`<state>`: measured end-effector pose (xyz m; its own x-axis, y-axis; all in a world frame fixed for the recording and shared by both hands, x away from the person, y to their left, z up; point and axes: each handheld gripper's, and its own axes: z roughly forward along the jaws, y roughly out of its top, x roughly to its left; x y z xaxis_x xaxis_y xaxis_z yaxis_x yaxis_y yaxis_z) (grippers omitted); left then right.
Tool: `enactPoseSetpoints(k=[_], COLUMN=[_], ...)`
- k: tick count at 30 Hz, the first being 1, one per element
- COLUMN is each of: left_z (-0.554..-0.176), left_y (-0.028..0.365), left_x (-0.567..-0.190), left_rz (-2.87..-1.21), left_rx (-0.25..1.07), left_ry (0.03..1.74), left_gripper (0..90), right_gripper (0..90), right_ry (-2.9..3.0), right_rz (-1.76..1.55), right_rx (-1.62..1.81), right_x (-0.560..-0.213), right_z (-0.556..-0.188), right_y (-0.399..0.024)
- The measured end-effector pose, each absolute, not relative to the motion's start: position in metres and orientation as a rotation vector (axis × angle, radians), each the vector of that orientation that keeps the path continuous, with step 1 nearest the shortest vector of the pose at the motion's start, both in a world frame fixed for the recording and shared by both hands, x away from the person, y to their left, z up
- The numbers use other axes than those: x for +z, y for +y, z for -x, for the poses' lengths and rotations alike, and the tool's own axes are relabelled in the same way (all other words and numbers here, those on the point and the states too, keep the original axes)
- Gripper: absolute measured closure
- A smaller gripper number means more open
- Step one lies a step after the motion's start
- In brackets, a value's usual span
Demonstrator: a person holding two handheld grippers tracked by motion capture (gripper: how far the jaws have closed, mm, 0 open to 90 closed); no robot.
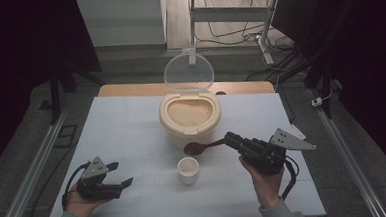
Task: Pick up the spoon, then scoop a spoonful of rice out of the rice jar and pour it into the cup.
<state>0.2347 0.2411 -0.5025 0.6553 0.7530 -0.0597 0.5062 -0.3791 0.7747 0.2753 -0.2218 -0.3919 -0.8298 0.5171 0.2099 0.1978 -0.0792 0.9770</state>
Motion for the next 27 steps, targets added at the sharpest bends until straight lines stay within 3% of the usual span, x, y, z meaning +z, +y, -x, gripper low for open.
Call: enactPoseSetpoints(k=[15, 27], left_z=[-0.237, -0.237], left_y=[0.240, 0.238], left_x=[-0.503, -0.503], left_rz=[-2.066, -2.074], left_rx=[0.379, 0.376], left_ry=[0.979, 0.974], left_gripper=[21.9, 21.3], right_gripper=[83.2, 83.1], right_ry=[1.872, 1.773], right_rz=[-0.750, -0.810], right_rx=[2.039, 1.983], right_x=[-0.370, -0.349], right_z=[-0.283, -0.312], right_y=[-0.224, -0.227])
